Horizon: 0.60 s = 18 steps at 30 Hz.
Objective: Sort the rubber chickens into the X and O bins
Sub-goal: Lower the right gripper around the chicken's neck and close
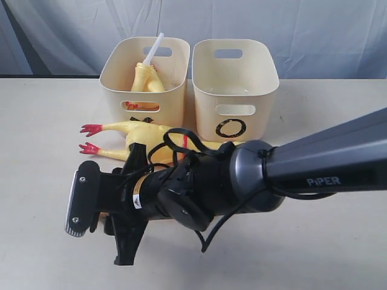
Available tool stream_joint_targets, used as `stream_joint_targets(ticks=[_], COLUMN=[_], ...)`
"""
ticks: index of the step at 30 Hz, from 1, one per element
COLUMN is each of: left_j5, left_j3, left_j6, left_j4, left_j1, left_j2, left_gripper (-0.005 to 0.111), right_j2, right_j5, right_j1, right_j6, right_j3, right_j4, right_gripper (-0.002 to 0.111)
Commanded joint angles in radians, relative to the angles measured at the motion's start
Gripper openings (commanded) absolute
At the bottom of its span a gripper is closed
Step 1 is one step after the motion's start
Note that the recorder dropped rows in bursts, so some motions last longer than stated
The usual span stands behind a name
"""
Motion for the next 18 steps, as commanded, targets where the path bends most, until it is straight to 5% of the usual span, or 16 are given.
stream_joint_targets(ticks=[1, 18], left_j5=[-0.009, -0.009], left_j3=[0.006, 0.006], left_j6=[-0.002, -0.002], left_j4=[0.001, 0.001], left_j1=[0.004, 0.004], left_j2=[-0.006, -0.006], left_gripper=[0.0, 0.0], right_j2=[0.013, 0.079], right_j5=[-0.016, 0.127], right_j1=[-0.003, -0.038], right_j6=[-0.007, -0.007], right_j3=[-0.004, -0.141], right_j4=[-0.056, -0.08], right_gripper=[0.047, 0.047])
